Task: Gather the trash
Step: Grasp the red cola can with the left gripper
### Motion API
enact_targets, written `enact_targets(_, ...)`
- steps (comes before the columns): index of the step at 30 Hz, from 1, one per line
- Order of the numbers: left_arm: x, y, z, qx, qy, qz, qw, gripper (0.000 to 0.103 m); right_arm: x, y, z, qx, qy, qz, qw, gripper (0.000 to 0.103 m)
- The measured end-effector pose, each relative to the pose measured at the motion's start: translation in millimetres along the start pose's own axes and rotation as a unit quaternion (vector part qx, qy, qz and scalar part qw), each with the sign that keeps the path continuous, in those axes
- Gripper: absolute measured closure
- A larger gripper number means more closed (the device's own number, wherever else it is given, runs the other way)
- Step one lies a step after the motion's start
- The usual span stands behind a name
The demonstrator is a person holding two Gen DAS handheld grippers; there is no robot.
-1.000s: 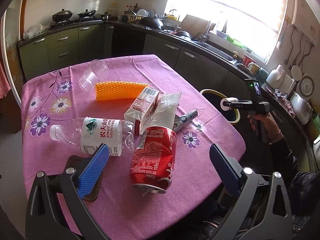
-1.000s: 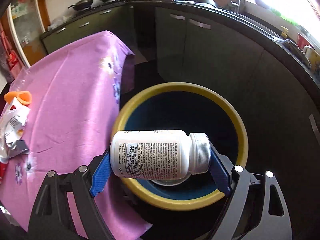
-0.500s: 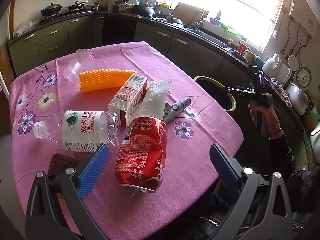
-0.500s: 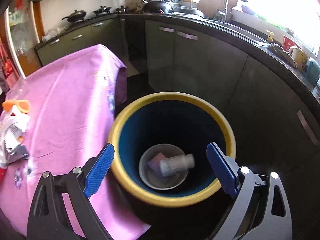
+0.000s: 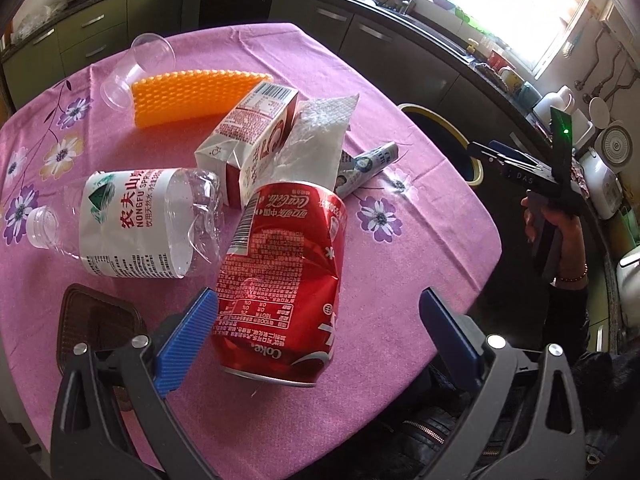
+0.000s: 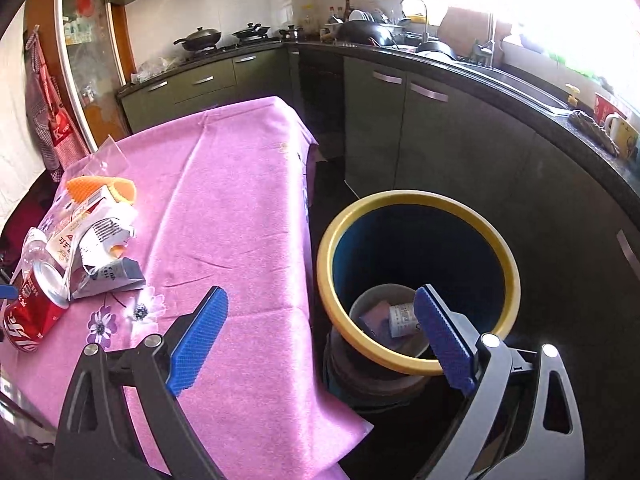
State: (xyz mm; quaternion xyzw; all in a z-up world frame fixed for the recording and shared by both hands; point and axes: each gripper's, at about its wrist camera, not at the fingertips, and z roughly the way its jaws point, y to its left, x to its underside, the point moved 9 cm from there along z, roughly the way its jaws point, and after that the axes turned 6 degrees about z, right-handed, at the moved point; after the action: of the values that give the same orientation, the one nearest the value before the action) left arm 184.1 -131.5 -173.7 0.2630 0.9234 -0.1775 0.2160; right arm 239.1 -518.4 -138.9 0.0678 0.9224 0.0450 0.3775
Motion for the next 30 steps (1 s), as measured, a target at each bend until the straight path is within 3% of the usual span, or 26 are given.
enact_targets(9,-6,18,26,-0.004,0.04,-0.014,0.9991,0.007,10,-2,15,-0.01,0.019,0.004,1.0,0.01)
enact_targets(18,-10,9,50,0.005,0.066,0.003,0.9978,0.008,17,-2,25,-0.019,0.034,0.006,0.999,0.01)
enact_targets(21,-9,2,52,-0.001,0.069,0.021,0.9974,0.015,19,0,26,-0.02,0.036,0.005,0.999,0.01)
enact_targets(23,-8,1,54,-0.008,0.071,0.023,0.9972,0.034,19,0,26,-0.022,0.037,0.006,0.999,0.01)
enact_targets(30,-10,-3,46,-0.034,0.062,0.039,0.9968,0.033,20,2,21,-0.028,0.035,0.008,0.999,0.01)
